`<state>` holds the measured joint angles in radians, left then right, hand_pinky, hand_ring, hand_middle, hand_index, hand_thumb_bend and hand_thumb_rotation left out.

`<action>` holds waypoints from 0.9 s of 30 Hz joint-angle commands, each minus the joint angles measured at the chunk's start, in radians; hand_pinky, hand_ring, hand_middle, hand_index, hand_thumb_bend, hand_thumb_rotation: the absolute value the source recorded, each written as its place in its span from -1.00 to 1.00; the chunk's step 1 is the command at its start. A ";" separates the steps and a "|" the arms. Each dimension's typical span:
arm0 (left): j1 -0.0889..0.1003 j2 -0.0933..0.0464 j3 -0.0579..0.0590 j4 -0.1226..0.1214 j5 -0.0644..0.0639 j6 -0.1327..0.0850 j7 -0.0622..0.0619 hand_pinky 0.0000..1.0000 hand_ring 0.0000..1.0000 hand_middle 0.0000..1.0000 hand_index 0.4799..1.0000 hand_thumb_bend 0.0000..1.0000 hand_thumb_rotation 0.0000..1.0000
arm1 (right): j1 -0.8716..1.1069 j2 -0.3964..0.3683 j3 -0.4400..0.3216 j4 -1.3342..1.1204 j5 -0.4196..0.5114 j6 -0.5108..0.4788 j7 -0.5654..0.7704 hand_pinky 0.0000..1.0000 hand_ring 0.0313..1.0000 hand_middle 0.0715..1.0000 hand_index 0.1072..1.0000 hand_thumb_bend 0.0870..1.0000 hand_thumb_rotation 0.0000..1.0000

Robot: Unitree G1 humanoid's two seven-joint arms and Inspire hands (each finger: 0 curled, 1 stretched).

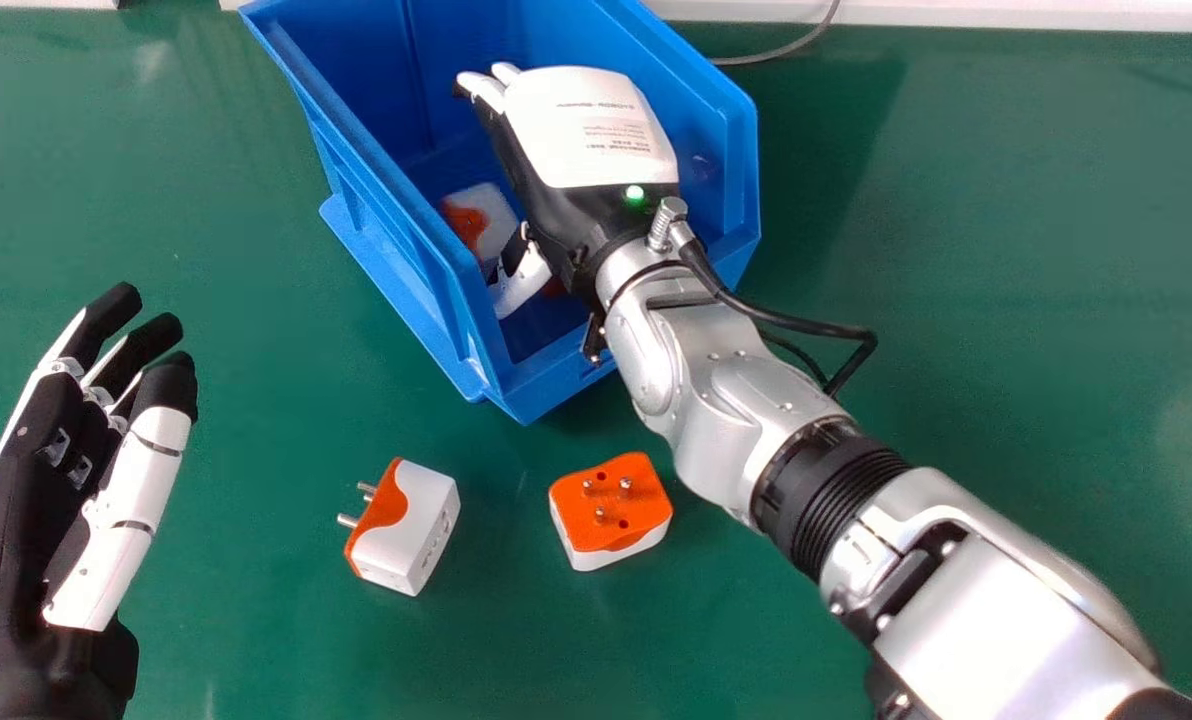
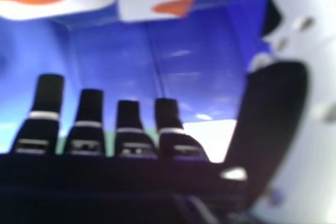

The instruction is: Pick all objects and put in blue box

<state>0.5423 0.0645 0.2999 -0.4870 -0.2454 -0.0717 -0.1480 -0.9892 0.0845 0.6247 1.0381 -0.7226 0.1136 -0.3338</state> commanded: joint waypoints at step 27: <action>-0.018 -0.007 -0.026 -0.059 0.000 0.019 0.021 0.52 0.62 0.64 0.30 0.08 -0.05 | 0.277 -0.327 -0.022 -0.765 -0.229 -0.027 0.049 0.82 0.89 0.86 0.77 0.10 -0.98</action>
<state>0.5282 0.0571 0.2774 -0.5212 -0.2386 -0.0517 -0.1291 -0.7192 -0.2271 0.6302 0.3417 -0.9270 0.0805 -0.2887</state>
